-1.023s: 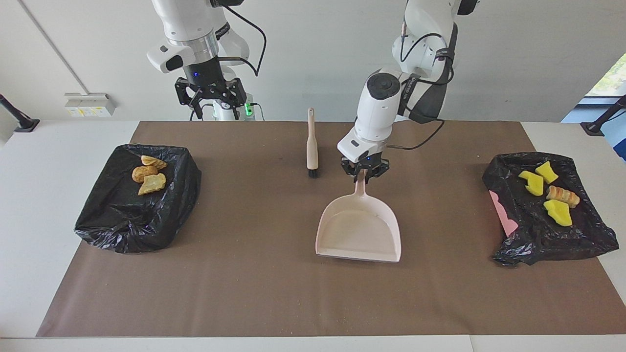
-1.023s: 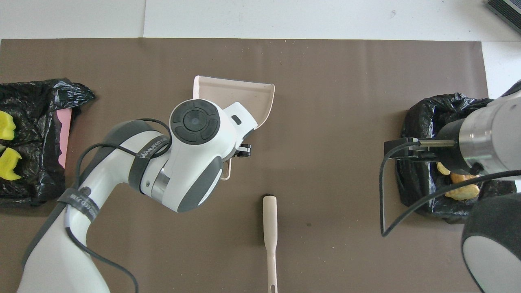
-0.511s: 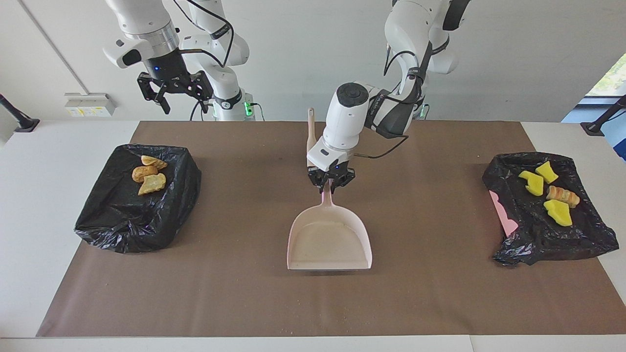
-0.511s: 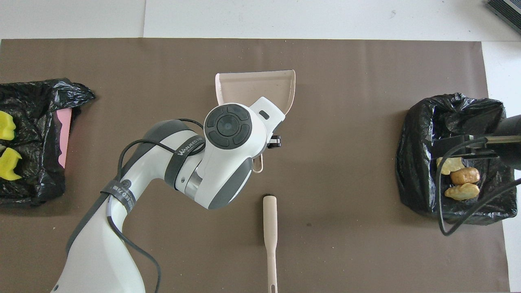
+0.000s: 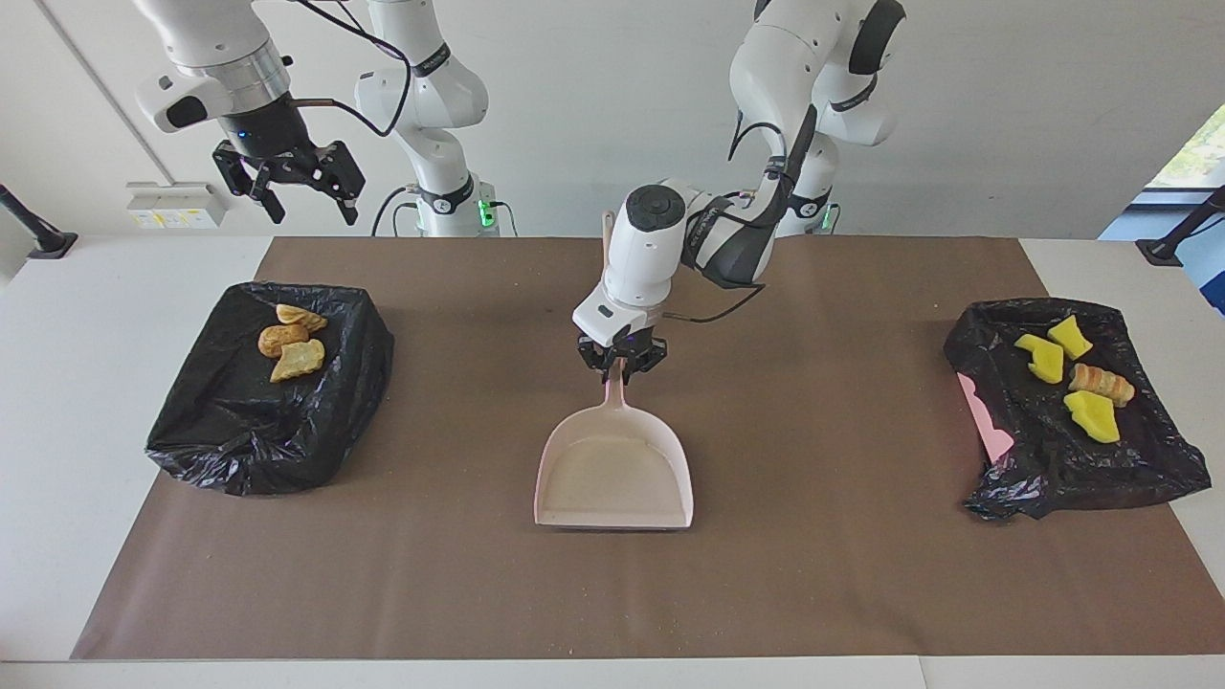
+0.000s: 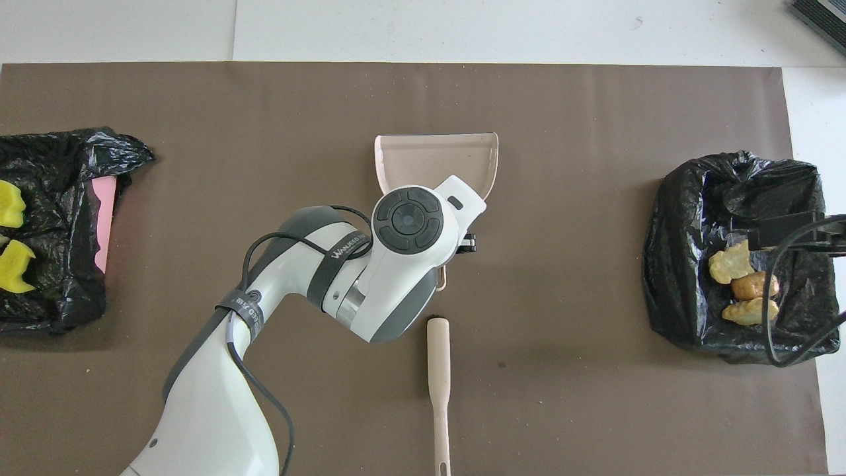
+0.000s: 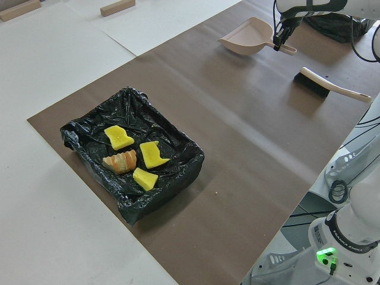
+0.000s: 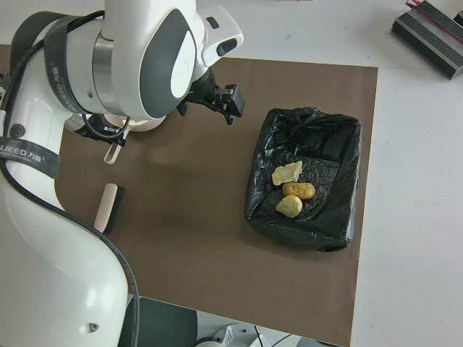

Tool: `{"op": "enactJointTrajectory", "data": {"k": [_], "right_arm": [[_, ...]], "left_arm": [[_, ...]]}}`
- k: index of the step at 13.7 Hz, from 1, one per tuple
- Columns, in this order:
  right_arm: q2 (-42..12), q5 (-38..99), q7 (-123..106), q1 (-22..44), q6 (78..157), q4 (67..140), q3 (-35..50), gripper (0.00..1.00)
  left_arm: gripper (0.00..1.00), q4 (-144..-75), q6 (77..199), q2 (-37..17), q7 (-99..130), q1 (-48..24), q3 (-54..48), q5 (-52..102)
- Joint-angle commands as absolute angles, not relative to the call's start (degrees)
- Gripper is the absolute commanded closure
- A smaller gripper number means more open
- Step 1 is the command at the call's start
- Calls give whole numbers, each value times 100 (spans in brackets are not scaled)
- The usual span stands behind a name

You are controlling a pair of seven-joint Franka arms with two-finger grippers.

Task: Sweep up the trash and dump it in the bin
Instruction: 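Bring the empty dustpan to the mat center with the left gripper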

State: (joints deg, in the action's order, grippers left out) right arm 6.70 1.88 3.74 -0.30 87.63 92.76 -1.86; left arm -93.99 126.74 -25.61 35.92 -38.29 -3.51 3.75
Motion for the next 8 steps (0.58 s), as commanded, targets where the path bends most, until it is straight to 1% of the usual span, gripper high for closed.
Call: {"op": "enactJointTrajectory", "data": {"k": [1,2,3,4,5,6,8], "right_arm": [[677,79,246,44,8640,9263,-308,0],[677,79,203,44,8657,9255,-308,0],[677,79,11,44,8683,9255,-308,0],[668,79,-183,44,8675,9246,-325,0],[659,27,-245,35,8657,9220,-343,0],[607,-122,-385,44,8657,9168,-343,0],[606,-263,-535,44,8762,9167,-334,0]], "left_arm": [[85,-9562,12709,-2479,3568,-3920,-237,510],[76,-9562,12657,-2479,3577,-3911,-229,510],[65,-9536,12613,-2479,3577,-3894,-229,501],[37,-9493,12604,-2487,3586,-3885,-220,457],[13,-9483,12595,-2487,3577,-3876,-202,414],[0,-9492,12577,-2452,3577,-3885,-167,378],[0,-9518,12333,-2138,3551,-3798,-62,282]]}}
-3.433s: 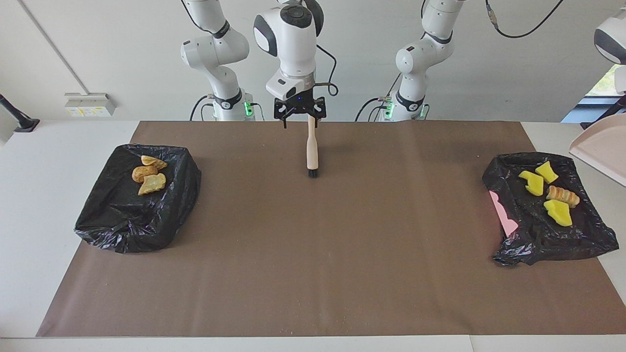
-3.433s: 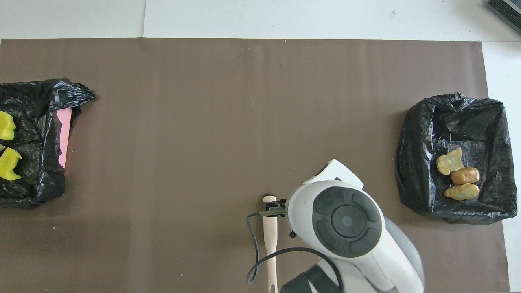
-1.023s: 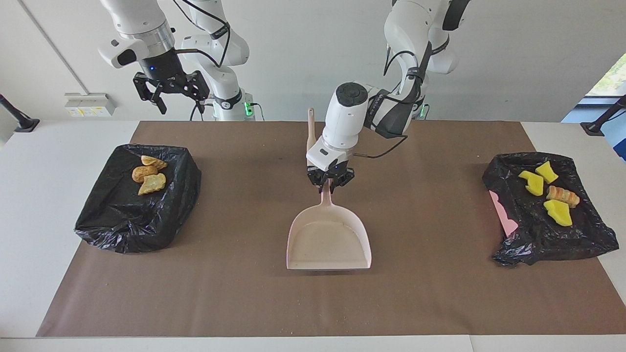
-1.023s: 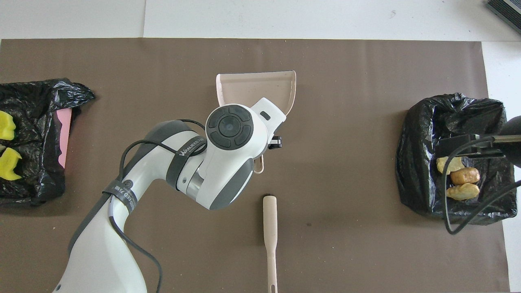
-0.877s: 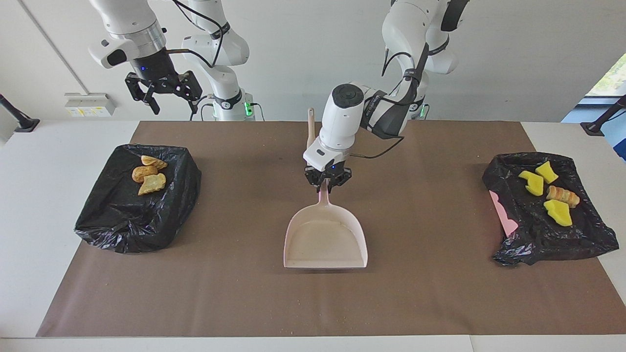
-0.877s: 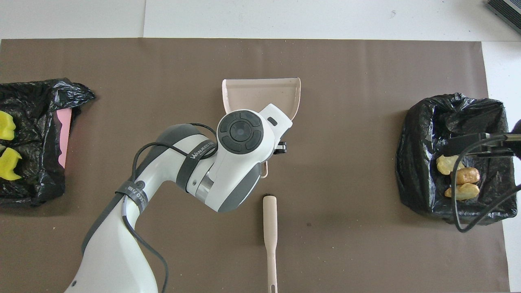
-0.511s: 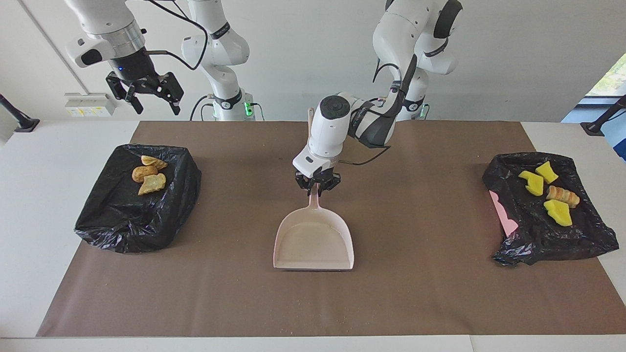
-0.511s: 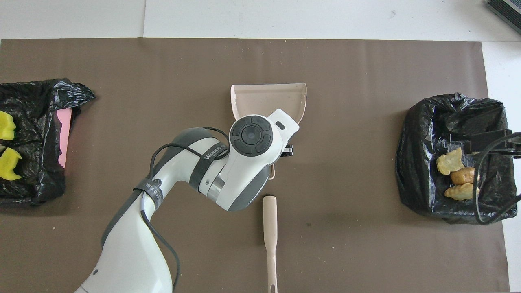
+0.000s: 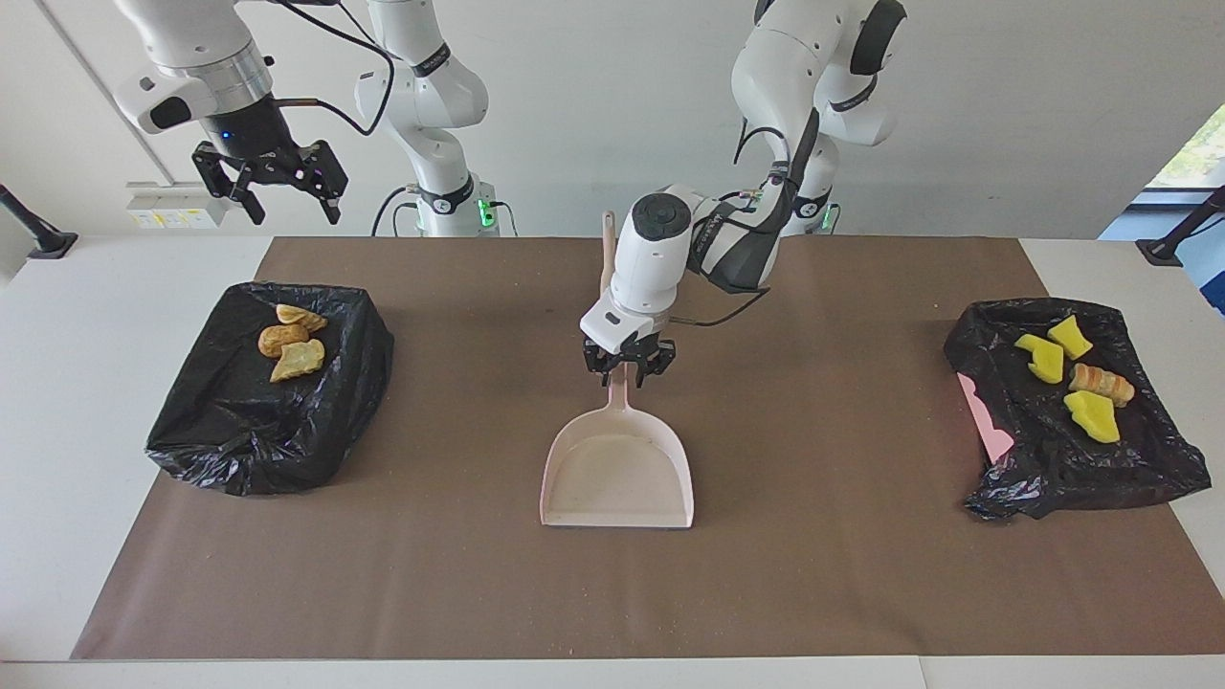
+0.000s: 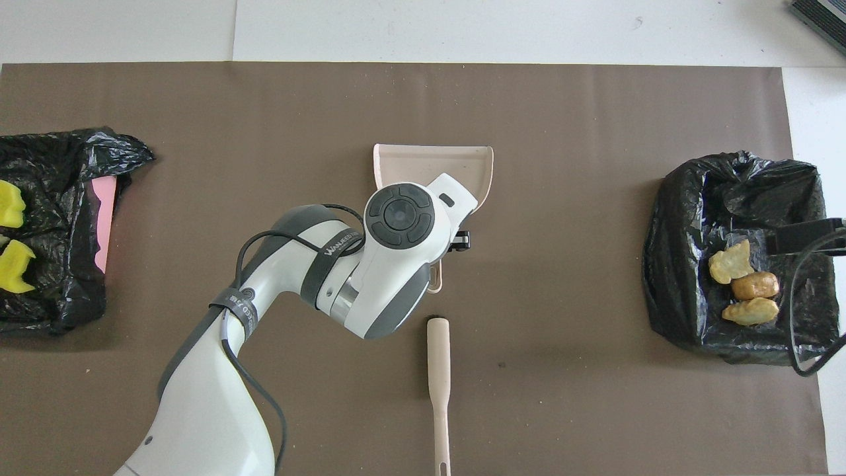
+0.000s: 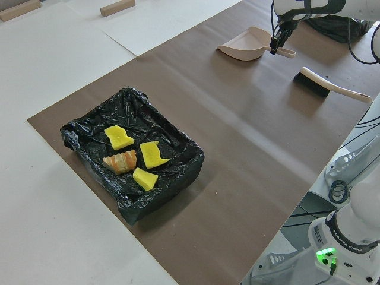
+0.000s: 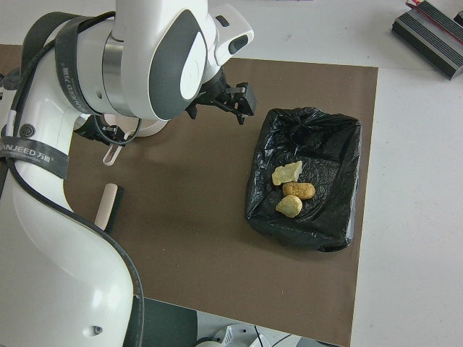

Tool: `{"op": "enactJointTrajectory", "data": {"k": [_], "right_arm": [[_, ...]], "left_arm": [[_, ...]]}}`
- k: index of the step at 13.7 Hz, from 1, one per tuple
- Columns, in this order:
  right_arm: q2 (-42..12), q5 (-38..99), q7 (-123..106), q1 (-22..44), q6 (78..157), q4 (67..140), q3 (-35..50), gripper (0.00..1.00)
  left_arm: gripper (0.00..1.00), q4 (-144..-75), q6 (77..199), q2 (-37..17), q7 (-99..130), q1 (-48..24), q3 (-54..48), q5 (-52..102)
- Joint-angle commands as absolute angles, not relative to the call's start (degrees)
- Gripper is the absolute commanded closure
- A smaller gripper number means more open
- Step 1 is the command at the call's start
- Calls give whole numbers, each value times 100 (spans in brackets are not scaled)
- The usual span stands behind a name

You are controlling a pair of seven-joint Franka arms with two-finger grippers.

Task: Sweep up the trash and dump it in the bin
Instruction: 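Bring the empty dustpan to the mat center with the left gripper, then release the dustpan and withdraw the left gripper toward its bag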

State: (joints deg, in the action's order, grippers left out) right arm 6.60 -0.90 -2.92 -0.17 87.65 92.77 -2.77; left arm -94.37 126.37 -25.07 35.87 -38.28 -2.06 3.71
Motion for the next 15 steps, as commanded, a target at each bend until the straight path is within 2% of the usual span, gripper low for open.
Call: {"op": "enactJointTrajectory", "data": {"k": [1,4,8,12,15], "right_arm": [[624,-255,-588,44,8780,9184,-334,0],[650,-167,-554,44,8588,9176,-316,0],[650,-105,-536,9,8543,9176,-273,0],[659,-114,-212,44,8543,9176,-237,0],[668,-114,-124,88,8543,9184,-237,0]], "left_arm": [[0,-9545,12079,-1962,3525,-3719,-18,273],[0,-9597,10998,-1365,3008,-3184,18,150],[0,-10046,10531,-265,1393,-2156,9,149],[0,-9766,9820,289,153,-1206,35,149],[0,-9082,8914,413,-631,-652,53,141]]}}
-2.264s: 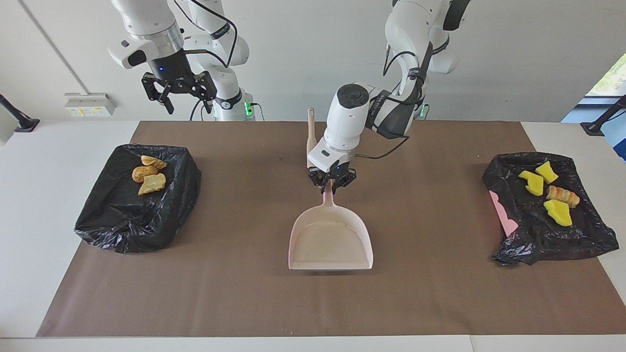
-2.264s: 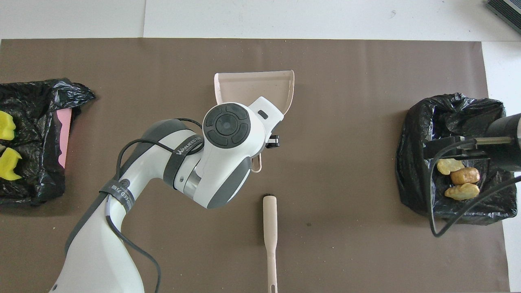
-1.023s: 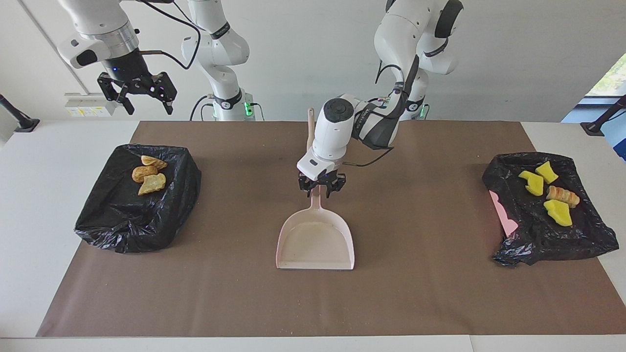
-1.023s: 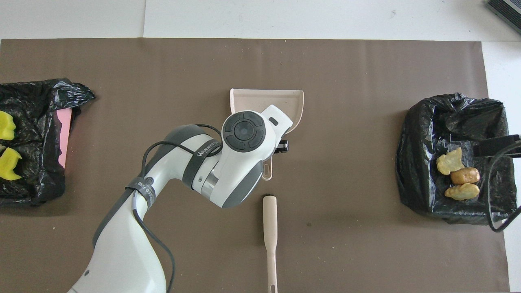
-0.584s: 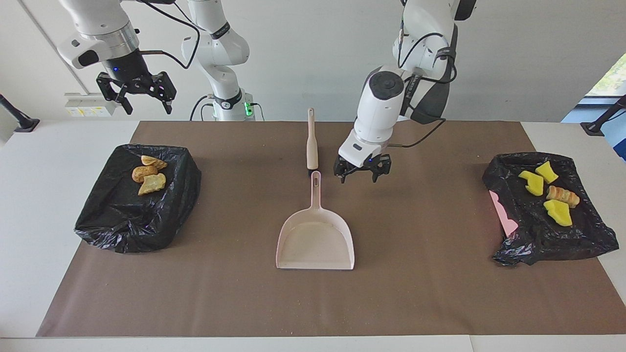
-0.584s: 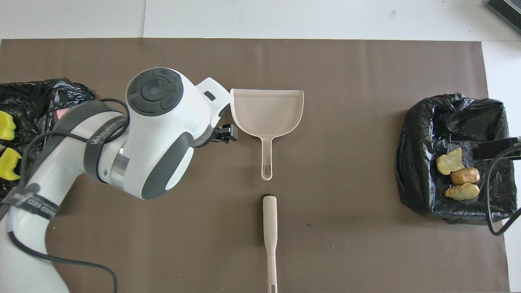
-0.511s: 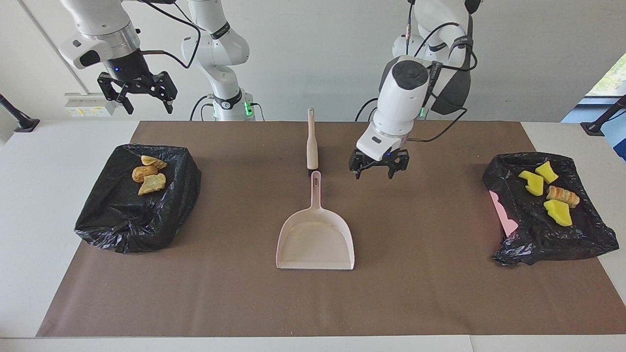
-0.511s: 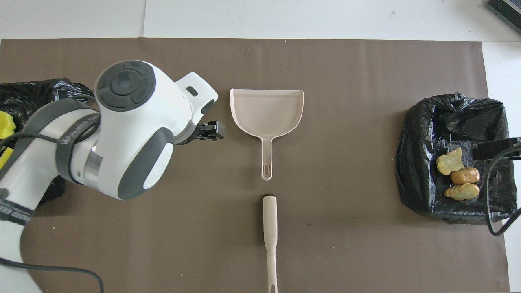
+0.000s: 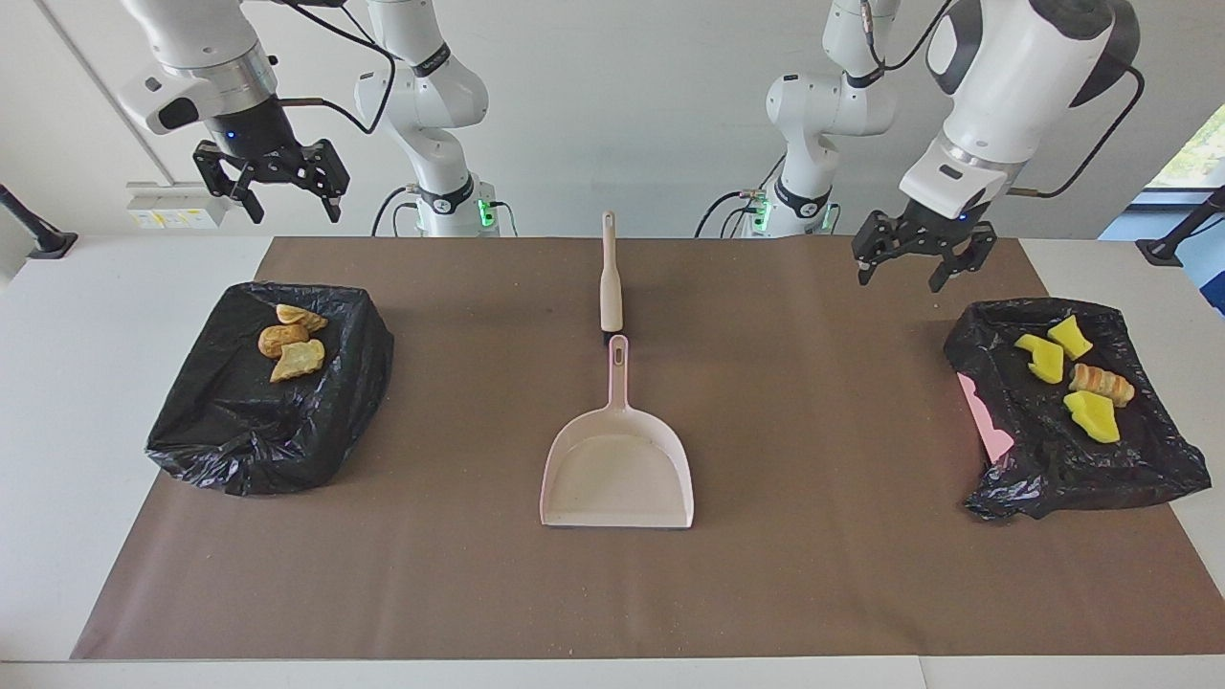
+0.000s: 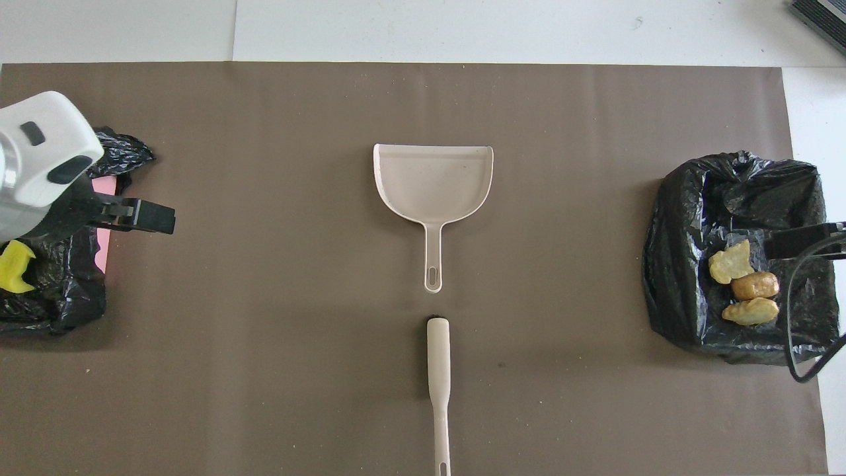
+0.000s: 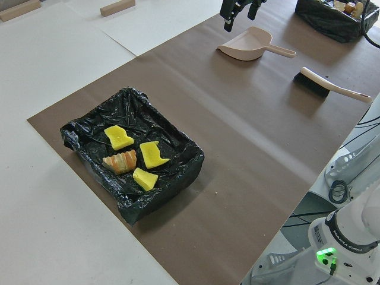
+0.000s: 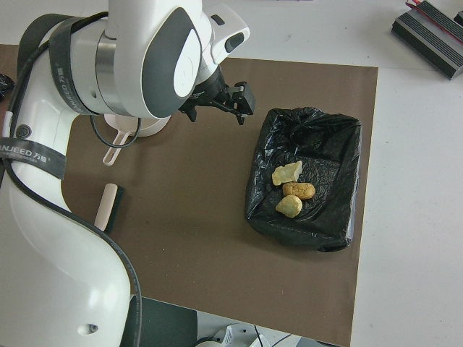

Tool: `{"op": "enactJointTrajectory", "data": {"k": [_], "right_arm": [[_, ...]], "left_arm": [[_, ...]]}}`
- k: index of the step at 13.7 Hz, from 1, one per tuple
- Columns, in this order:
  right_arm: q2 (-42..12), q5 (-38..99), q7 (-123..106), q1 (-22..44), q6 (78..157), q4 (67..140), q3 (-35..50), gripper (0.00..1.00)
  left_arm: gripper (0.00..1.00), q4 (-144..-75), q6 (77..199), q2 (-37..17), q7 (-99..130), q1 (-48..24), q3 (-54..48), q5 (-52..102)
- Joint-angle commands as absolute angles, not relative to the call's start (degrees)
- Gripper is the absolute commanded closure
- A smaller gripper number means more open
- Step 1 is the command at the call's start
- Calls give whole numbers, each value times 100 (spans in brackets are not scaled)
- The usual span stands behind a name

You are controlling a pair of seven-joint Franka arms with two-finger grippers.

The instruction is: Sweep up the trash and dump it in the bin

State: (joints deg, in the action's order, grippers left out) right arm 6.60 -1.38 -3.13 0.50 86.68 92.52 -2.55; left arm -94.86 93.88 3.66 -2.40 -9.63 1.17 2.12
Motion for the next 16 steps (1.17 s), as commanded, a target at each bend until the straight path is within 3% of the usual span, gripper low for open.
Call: {"op": "enactJointTrajectory", "data": {"k": [1,4,16], "right_arm": [[685,-114,-10,184,8543,9193,-255,0],[694,-123,97,264,8543,9202,-299,0],[694,-114,193,237,8560,9211,-281,0]], "left_arm": [[0,-8827,8634,370,-868,-529,53,141],[0,-8543,8148,369,-1301,-431,70,123],[0,-8517,7875,387,-729,-422,167,114]]}}
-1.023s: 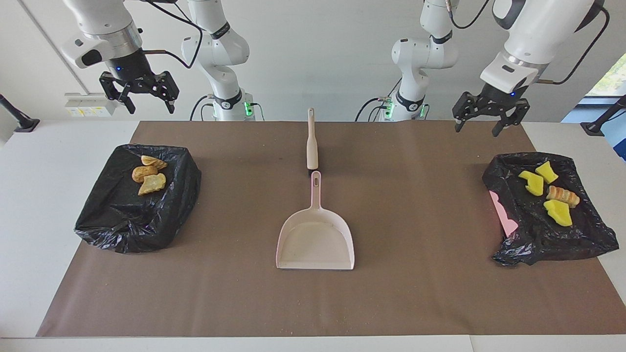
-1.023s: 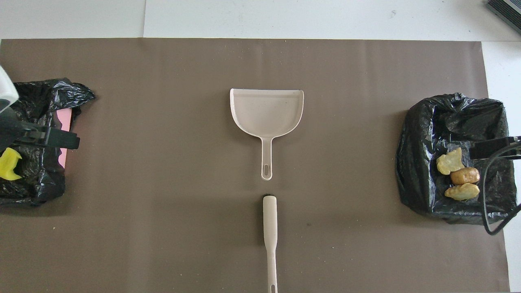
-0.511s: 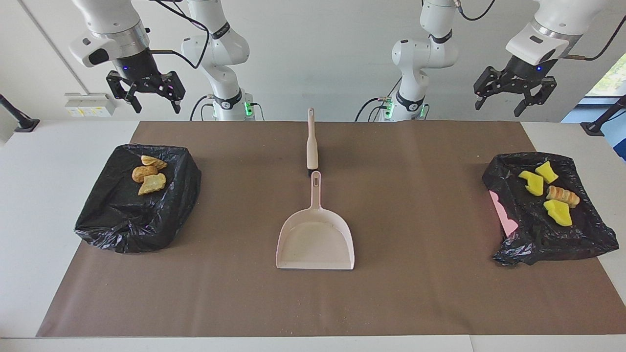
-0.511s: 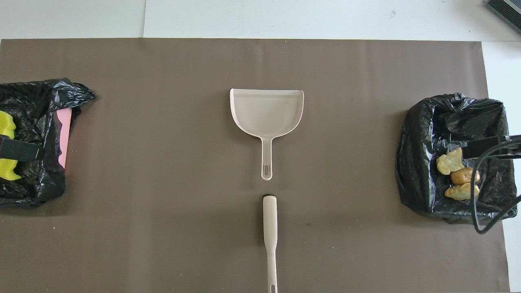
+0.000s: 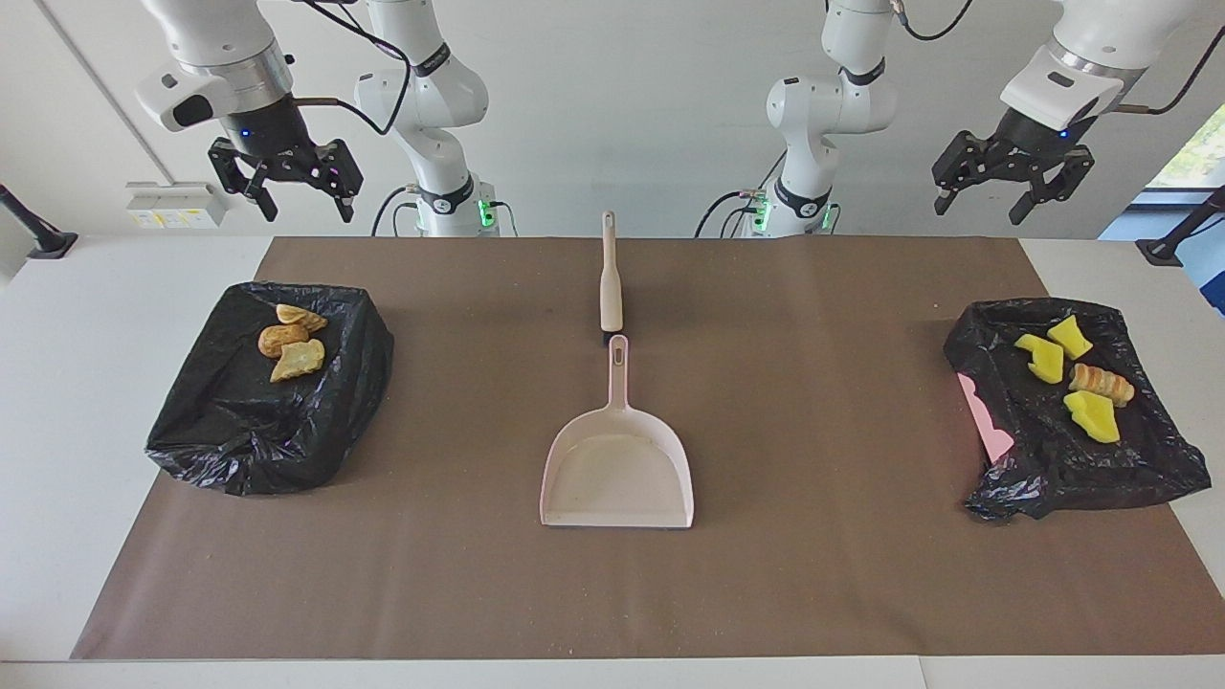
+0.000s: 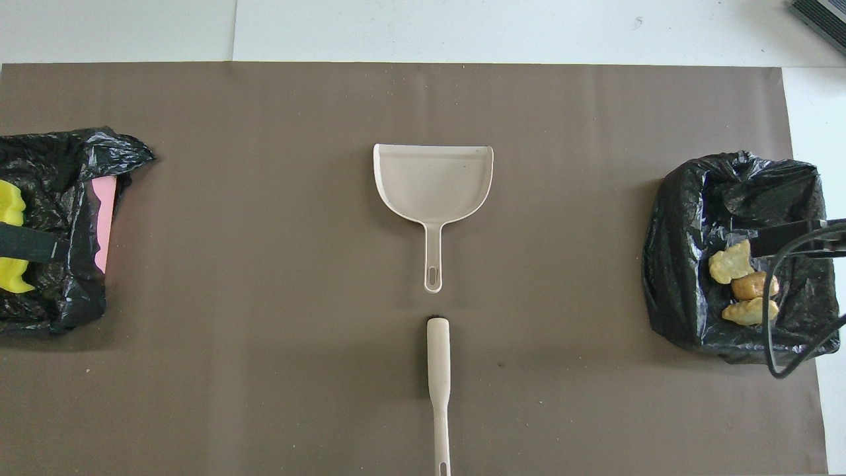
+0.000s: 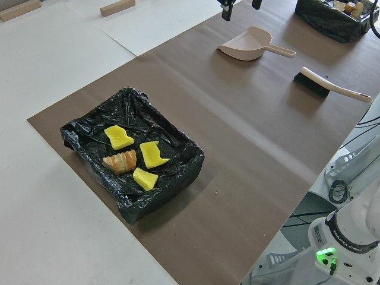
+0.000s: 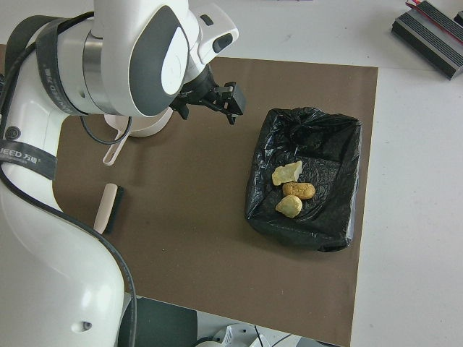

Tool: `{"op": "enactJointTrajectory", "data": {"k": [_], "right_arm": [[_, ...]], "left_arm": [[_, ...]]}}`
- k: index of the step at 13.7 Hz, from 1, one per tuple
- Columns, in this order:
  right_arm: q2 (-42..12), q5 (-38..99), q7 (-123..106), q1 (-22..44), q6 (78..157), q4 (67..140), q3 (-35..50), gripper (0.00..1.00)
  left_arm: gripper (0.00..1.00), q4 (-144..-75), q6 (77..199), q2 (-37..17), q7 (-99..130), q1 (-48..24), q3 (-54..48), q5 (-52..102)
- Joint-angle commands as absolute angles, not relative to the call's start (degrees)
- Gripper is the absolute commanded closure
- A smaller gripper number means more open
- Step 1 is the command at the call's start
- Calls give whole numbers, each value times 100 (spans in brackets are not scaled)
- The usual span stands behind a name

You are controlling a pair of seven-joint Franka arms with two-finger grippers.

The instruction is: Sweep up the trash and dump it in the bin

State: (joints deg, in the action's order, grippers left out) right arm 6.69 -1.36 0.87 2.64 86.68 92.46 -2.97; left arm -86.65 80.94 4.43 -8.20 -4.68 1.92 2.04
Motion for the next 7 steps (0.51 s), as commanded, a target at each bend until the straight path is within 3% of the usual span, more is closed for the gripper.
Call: {"op": "enactJointTrajectory", "data": {"k": [1,7], "right_arm": [[694,-114,193,229,8561,9211,-281,0],[694,-114,193,220,8543,9220,-272,0]], "left_arm": [[0,-8517,7884,387,-729,-422,167,114],[0,-8534,7928,431,-712,-431,158,79]]}}
